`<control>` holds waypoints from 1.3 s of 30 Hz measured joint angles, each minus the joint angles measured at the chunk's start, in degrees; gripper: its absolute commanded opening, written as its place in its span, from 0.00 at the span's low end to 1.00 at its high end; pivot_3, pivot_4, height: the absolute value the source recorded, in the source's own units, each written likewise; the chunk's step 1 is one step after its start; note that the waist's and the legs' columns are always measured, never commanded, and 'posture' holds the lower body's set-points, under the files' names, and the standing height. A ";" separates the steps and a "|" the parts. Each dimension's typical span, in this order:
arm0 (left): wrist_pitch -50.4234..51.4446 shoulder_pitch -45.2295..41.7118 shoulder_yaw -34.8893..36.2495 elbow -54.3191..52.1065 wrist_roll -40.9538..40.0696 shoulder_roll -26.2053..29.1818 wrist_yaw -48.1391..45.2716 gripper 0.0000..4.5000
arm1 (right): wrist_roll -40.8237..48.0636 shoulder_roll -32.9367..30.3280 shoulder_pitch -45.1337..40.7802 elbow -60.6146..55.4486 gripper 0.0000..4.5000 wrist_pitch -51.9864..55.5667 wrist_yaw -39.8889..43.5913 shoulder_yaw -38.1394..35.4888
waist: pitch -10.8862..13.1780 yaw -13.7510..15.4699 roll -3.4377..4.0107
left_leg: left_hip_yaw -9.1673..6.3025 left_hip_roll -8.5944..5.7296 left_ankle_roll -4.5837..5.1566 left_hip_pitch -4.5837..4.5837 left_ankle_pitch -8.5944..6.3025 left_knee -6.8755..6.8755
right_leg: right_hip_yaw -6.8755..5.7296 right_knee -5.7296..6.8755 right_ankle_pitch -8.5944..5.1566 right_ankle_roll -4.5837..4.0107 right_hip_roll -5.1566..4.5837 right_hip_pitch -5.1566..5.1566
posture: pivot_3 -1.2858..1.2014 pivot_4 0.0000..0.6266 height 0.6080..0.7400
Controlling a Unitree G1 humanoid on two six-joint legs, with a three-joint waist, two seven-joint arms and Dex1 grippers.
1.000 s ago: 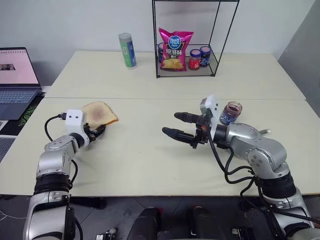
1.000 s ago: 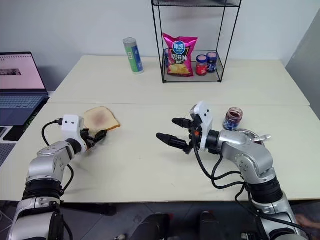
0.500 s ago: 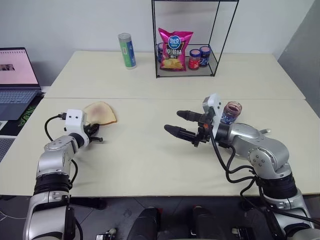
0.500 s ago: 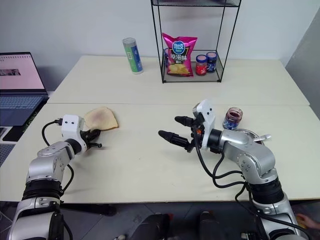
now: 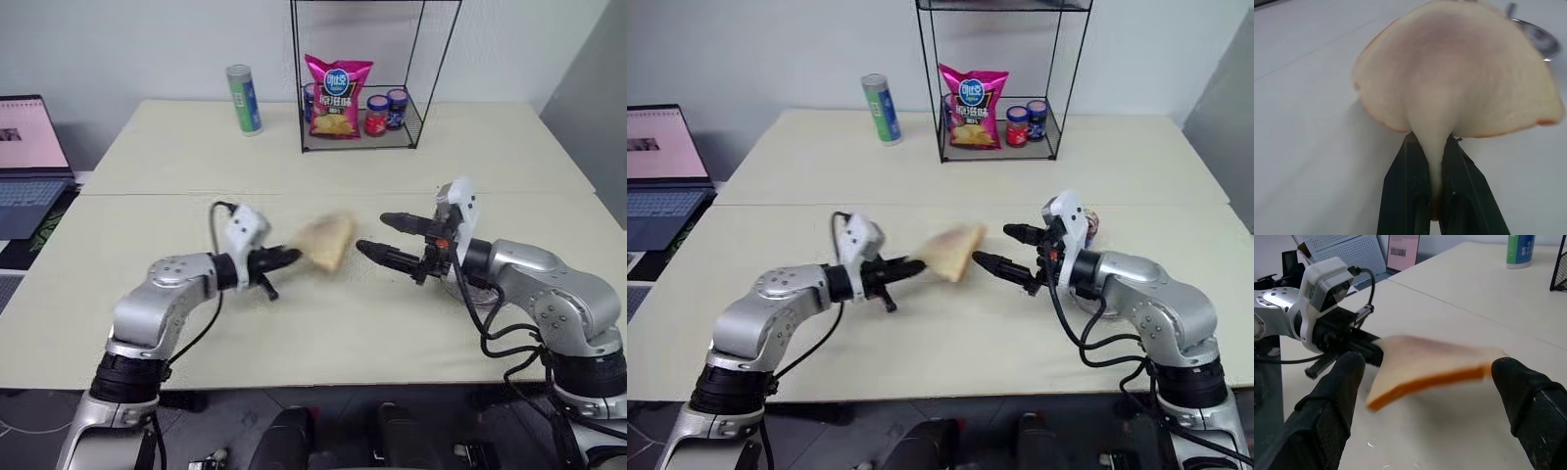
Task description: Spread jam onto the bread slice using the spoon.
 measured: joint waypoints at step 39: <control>-15.61 -1.98 -7.44 15.55 22.56 -6.92 9.13 0.20 | 3.35 -0.53 5.01 -3.96 1.00 1.60 -4.48 -0.39 | -0.01 0.75 0.00 | -0.03 -0.06 0.05 -0.05 0.03 0.19 | -0.05 -0.06 0.08 0.15 0.00 0.09 | 0.52 0.24 1.00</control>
